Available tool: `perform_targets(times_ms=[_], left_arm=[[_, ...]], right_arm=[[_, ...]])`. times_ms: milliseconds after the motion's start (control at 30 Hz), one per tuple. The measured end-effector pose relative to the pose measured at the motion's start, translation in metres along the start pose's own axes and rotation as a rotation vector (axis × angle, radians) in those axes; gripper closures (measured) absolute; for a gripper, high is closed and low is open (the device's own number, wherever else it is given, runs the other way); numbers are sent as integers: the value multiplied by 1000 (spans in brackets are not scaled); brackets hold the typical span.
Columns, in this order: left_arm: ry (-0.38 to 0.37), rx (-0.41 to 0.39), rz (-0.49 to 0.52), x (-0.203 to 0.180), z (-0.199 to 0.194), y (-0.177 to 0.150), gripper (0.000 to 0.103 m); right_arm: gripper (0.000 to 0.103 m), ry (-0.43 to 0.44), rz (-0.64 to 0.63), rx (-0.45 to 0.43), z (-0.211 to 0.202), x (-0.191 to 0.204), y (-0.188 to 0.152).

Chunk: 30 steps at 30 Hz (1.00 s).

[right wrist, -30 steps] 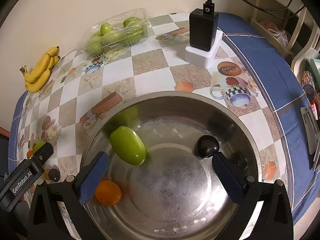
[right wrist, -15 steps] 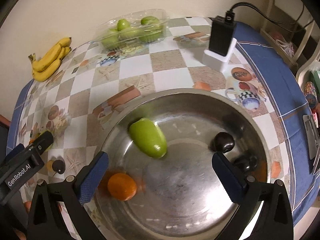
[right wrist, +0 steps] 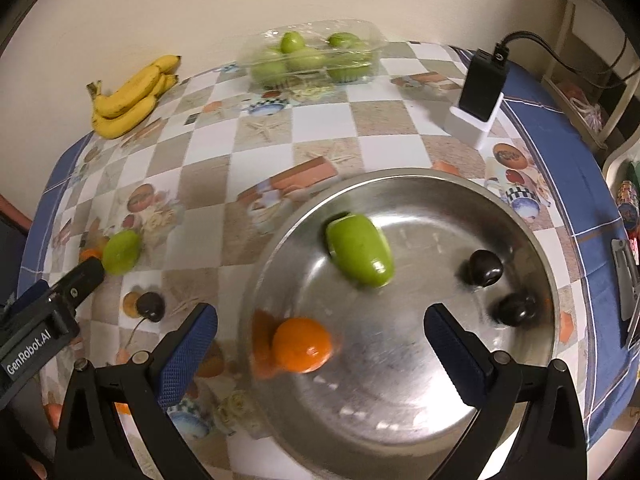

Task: Organize fruits
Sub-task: 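Move both open tools from the bowl toward the loose fruit on the table, then close left tool on an orange on the table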

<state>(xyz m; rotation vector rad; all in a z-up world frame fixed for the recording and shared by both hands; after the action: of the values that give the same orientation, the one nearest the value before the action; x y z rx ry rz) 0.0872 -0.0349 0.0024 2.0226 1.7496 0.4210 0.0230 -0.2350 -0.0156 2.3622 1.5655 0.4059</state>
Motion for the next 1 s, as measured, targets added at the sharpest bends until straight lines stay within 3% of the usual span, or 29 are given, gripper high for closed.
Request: perform_targets(times_ms=[300, 700, 1000], left_arm=[[-56, 13, -73, 30, -20, -16, 0], [-68, 88, -173, 57, -17, -38, 1], [-90, 201, -177, 57, 0, -60, 7]], right_arm=[[0, 42, -51, -11, -17, 26, -20], [0, 109, -80, 7, -21, 51, -39], [0, 84, -49, 32, -20, 45, -45]])
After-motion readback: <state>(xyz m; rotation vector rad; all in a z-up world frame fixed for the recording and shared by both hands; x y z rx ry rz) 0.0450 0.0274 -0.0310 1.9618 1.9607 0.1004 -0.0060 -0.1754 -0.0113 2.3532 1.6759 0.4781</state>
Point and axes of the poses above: each gripper's, at about its wrist camera, not at the fingertips, and z roughly the way its jaws point, x to its left, y to its top, the point moved 1 cm from there along z, roughly the way its jaws point, and after that the axes turned 3 degrees about -y, right-handed, at the moved point
